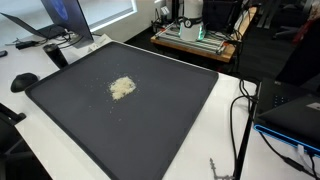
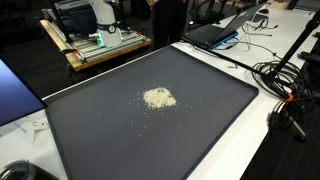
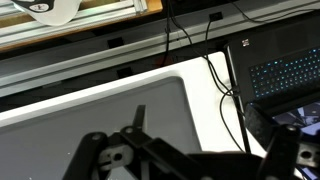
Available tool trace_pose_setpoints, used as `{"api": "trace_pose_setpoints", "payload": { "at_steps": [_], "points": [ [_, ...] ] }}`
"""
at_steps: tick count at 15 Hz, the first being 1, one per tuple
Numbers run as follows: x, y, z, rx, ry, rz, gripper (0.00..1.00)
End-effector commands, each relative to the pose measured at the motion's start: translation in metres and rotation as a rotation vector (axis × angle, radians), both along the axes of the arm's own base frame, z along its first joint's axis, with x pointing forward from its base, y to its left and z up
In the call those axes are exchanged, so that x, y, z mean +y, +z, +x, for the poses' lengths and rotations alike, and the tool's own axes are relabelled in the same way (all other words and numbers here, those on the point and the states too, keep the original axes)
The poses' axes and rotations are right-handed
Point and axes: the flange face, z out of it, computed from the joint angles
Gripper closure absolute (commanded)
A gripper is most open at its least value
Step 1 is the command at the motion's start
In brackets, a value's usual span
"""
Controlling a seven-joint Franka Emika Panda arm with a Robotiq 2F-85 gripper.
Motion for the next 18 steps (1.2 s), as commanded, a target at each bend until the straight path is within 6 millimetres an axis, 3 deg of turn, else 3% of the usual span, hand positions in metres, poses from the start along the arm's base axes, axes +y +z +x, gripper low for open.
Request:
{"api": "trace_pose_setpoints", "payload": {
  "at_steps": [1, 5, 10, 18],
  "points": [
    [0.000, 0.001, 0.000, 0.001, 0.000, 0.000, 0.00],
    [-0.011, 0.001, 0.019, -0.108, 0.000, -0.105, 0.00],
    [-0.022, -0.014, 0.043, -0.162, -0.026, -0.190, 0.00],
    [-0.044, -0.077, 0.081, -0.143, -0.120, -0.202, 0.00]
  ]
}}
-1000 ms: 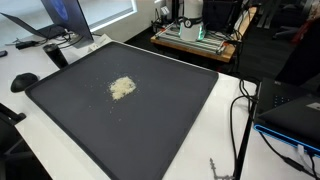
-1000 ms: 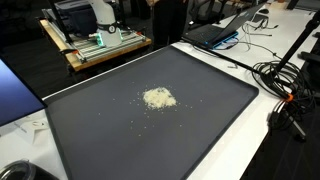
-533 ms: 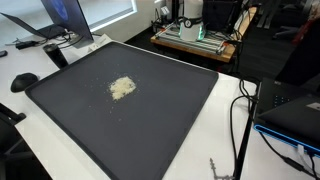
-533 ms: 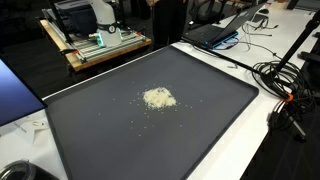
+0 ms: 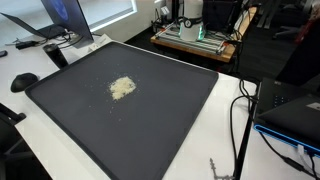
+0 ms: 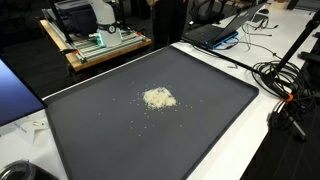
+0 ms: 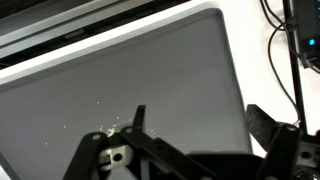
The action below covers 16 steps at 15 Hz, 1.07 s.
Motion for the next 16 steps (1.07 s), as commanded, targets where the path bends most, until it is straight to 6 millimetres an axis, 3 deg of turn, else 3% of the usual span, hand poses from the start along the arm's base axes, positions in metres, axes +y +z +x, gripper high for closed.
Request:
{"api": "trace_pose_setpoints", "payload": {
  "at_steps": [1, 10, 16],
  "points": [
    [-0.009, -0.032, 0.014, -0.004, -0.061, -0.027, 0.00],
    [-0.020, -0.103, 0.041, 0.007, -0.166, -0.118, 0.00],
    [-0.021, -0.131, 0.061, 0.040, -0.186, -0.125, 0.00]
  ]
}}
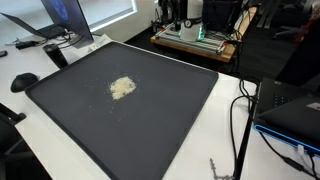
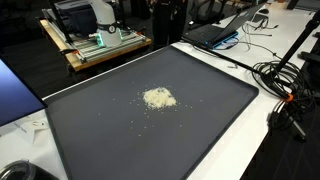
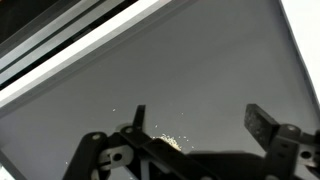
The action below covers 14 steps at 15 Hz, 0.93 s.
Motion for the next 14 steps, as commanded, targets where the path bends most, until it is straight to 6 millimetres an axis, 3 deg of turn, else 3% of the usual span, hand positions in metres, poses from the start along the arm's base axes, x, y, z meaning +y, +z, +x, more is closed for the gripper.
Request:
{"api": "trace_pose_setpoints", "payload": {
  "at_steps": [1, 5, 14],
  "points": [
    [0.001, -0.013, 0.017, 0.005, -0.011, -0.022, 0.00],
    [0.005, -0.015, 0.037, -0.007, -0.002, -0.064, 0.00],
    [0.002, -0.006, 0.103, -0.092, 0.077, -0.264, 0.00]
  ]
}}
